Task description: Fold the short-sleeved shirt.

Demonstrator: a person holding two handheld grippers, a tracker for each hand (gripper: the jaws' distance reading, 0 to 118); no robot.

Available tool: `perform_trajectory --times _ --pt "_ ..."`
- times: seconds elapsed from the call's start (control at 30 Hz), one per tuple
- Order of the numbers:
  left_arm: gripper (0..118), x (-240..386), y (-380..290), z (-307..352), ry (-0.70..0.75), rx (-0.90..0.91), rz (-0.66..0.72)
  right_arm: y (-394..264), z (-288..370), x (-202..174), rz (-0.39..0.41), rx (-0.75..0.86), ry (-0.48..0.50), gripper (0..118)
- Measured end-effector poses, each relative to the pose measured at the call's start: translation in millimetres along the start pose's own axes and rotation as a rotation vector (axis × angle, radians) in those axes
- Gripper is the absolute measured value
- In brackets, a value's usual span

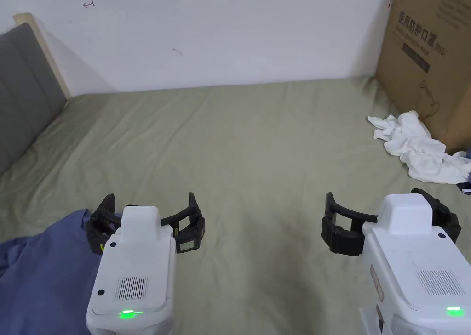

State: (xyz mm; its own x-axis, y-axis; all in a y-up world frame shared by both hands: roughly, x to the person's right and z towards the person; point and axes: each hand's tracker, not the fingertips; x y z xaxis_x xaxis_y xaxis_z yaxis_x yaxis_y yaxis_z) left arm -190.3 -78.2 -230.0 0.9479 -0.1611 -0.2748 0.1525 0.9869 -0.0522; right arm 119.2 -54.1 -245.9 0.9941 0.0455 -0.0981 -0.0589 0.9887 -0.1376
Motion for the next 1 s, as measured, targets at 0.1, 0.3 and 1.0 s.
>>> perform_trajectory --times 0.1,0.3,1.0 --pt "118 -2 1 -2 -0.003 -0.004 0.007 5 4 -3 0.004 0.000 -0.002 117" --pt "113 -2 5 -2 -0.018 0.000 0.044 13 9 -4 0.015 0.002 0.007 90" --pt "0 -43 8 -2 0.044 -0.028 0.129 18 -14 -25 0.012 0.003 0.076 0"
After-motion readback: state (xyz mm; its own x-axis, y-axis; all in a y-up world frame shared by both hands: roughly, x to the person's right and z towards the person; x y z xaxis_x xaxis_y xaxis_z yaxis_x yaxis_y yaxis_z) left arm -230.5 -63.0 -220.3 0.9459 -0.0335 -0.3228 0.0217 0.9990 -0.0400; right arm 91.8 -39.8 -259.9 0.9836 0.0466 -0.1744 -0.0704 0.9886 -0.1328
